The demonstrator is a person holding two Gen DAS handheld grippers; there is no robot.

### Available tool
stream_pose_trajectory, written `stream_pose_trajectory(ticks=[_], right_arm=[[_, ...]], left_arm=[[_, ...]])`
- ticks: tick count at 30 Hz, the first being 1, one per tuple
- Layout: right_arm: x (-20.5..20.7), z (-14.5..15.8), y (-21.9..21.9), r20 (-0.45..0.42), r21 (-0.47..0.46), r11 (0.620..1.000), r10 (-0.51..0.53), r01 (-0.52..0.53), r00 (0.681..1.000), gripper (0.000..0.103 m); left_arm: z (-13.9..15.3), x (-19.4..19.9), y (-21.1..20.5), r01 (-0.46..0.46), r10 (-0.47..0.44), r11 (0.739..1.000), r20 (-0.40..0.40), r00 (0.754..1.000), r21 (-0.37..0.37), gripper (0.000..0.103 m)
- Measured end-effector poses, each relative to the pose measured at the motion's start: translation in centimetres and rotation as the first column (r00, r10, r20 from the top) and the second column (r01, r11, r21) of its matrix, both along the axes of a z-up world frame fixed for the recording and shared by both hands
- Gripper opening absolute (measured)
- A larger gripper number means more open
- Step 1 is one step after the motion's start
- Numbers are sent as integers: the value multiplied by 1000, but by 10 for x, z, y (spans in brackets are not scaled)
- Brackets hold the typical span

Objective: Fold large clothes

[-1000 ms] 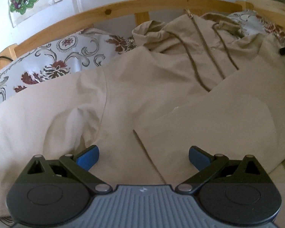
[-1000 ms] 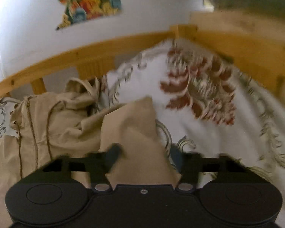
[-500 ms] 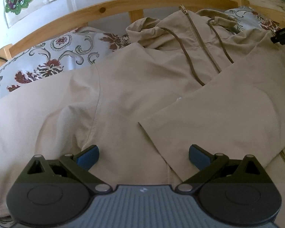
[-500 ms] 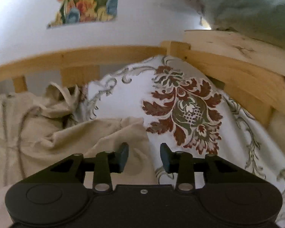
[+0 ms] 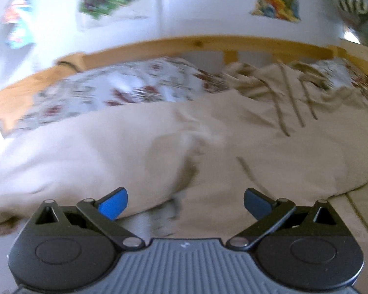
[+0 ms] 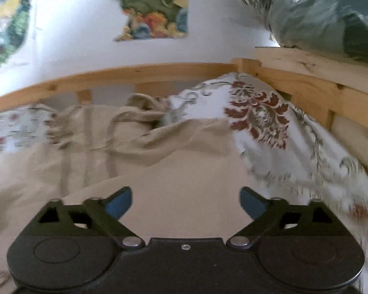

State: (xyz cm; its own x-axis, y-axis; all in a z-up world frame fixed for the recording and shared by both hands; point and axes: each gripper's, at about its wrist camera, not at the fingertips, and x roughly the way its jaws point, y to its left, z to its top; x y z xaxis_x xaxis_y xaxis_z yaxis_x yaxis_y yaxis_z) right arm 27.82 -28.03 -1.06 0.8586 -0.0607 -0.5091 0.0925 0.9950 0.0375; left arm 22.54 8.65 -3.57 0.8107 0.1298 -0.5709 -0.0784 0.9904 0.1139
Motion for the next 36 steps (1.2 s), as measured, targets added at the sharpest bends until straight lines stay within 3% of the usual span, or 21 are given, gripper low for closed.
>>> stream_pose_trajectory(ticks=[2,5,8,11,16,19,21,23,27,30,32,36], right_arm=[[-34,7,16,22,26,999,-23,22,999,102],[-74,15,42,1,97,995,-9,9,1000,102],[-100,20,68,-27,159,987,36,-31,999,102],[-123,17,98,-35,177,978,120,-112,992,102],[-138,5,134,-31,113,961,256,-251,966,102],[-135,-6,140,-45,98,958,273,-268,961,102],[-131,-13,139,-67,104,959,270,-263,960,102],[-129,-21,134,-89,114,961,264,-253,961,102],[-125,-31,128,-128,104,970,232,-220,964,102],[-124,-33,125,-126,113,971,226,-212,966,102],[-124,-32,125,-120,117,970,226,-213,967,102],[-126,-31,125,-114,124,967,238,-224,964,102]], left_arm=[[6,-15,17,-78,78,997,5,997,-4,102],[13,-36,54,-256,257,964,-1,967,-67,102],[19,-59,97,-444,444,881,-37,895,-162,99],[22,-83,137,-555,568,789,-35,823,-264,96],[33,-87,173,-604,648,713,4,762,-356,90],[35,-72,195,-649,710,640,-8,704,-411,78],[34,-61,207,-681,737,605,-34,675,-412,68],[32,-51,210,-710,754,597,-39,655,-373,58],[31,-46,206,-734,760,603,-55,648,-313,53],[30,-48,205,-744,767,593,-68,639,-307,57],[31,-48,204,-746,767,587,-78,637,-315,67],[31,-45,208,-752,775,563,-99,625,-343,70]])
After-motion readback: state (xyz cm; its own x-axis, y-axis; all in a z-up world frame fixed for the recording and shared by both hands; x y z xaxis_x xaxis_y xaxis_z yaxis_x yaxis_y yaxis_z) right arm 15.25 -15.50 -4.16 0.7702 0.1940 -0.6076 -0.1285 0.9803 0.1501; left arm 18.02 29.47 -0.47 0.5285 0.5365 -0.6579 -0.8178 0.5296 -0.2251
